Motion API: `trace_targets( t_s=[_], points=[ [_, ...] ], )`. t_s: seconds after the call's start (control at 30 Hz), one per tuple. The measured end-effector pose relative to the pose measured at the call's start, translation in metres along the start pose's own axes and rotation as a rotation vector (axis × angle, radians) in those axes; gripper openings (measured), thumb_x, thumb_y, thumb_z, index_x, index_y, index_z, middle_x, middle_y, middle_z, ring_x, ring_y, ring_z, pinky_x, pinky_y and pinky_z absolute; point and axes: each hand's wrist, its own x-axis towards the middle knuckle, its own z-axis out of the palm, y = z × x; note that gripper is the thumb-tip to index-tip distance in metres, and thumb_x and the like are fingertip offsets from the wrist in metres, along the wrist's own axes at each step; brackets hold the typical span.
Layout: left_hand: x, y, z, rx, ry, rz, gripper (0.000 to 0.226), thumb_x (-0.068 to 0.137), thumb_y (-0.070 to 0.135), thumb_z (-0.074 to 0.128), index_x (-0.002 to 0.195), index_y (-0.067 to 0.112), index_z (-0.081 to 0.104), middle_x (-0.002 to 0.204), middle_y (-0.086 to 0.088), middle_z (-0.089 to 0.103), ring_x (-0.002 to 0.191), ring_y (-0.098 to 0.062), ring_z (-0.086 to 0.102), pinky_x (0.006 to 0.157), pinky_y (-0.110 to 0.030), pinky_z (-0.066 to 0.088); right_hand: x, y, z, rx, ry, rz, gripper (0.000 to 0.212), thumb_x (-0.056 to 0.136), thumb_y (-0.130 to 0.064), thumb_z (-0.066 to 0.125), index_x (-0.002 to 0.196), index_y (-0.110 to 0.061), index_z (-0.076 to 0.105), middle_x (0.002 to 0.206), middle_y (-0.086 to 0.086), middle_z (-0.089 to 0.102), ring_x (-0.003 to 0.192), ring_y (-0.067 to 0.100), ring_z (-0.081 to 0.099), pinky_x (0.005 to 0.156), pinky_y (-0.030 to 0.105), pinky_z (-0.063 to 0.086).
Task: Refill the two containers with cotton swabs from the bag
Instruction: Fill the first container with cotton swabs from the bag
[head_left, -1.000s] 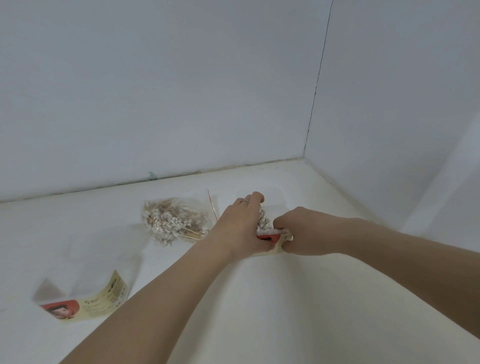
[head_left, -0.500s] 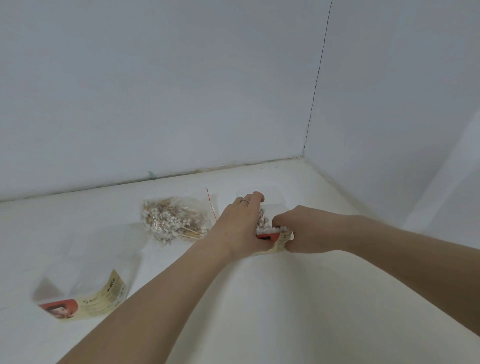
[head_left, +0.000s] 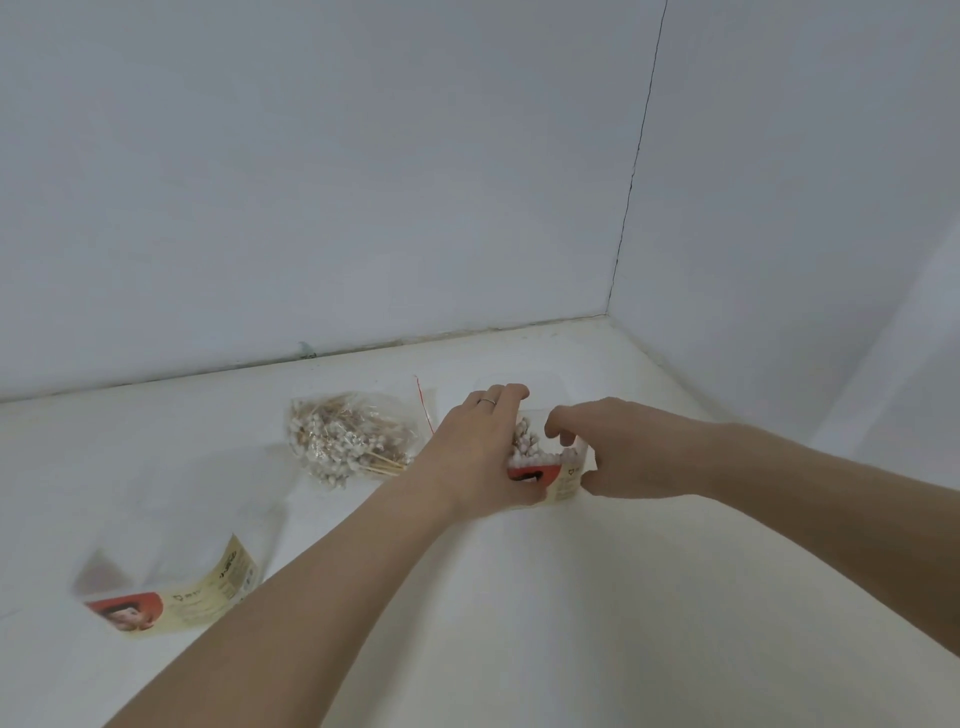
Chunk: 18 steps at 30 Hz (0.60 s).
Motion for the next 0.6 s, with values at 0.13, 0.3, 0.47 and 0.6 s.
trace_targets(
  t_s=[0.13, 0.3, 0.47, 0.6],
  points=[
    [-0.010, -0.004, -0.013, -0.021, 0.001, 0.021, 0.101, 0.071, 0.051, 0.081, 0.150, 0.022, 0.025, 0.151, 0.006, 0.034, 0.139, -0.017, 0.029, 0.106, -0.025, 0.027, -0.010, -0.003, -0.012, 0.025, 0.015, -0.013, 0.056, 0.088, -0.011, 0.057, 0.138, -0.028, 0.039, 0.134, -0.011, 0.048, 0.077, -0.011, 0.039, 0.069, 0.018, 0.034],
    [-0.026, -0.019, -0.050, 0.022, 0.024, -0.013, 0.113, 0.066, 0.060, 0.083, 0.153, 0.025, 0.021, 0.154, 0.007, 0.027, 0.142, -0.016, 0.023, 0.116, -0.033, 0.024, -0.014, -0.014, -0.027, 0.074, 0.091, -0.015, 0.059, 0.089, -0.012, 0.058, 0.140, -0.032, 0.038, 0.131, -0.014, 0.047, 0.082, -0.009, 0.043, 0.072, 0.019, 0.037],
    [-0.039, -0.062, -0.076, 0.248, -0.061, -0.233, 0.128, 0.062, 0.067, 0.078, 0.158, 0.023, 0.007, 0.164, -0.002, 0.012, 0.153, -0.024, 0.006, 0.124, -0.038, 0.010, -0.003, -0.051, -0.030, 0.365, 0.292, -0.032, 0.041, 0.089, -0.012, 0.056, 0.126, -0.030, 0.050, 0.115, -0.011, 0.054, 0.091, 0.004, 0.056, 0.072, 0.024, 0.045],
    [-0.048, -0.088, -0.072, 0.363, -0.219, -0.410, 0.138, 0.061, 0.071, 0.076, 0.159, 0.026, -0.011, 0.169, -0.005, -0.005, 0.155, -0.027, -0.008, 0.125, -0.047, 0.000, 0.026, -0.101, -0.006, 0.689, 0.308, 0.053, 0.031, 0.091, -0.011, 0.046, 0.117, -0.024, 0.059, 0.113, -0.004, 0.063, 0.098, 0.018, 0.065, 0.083, 0.033, 0.056]
  ],
)
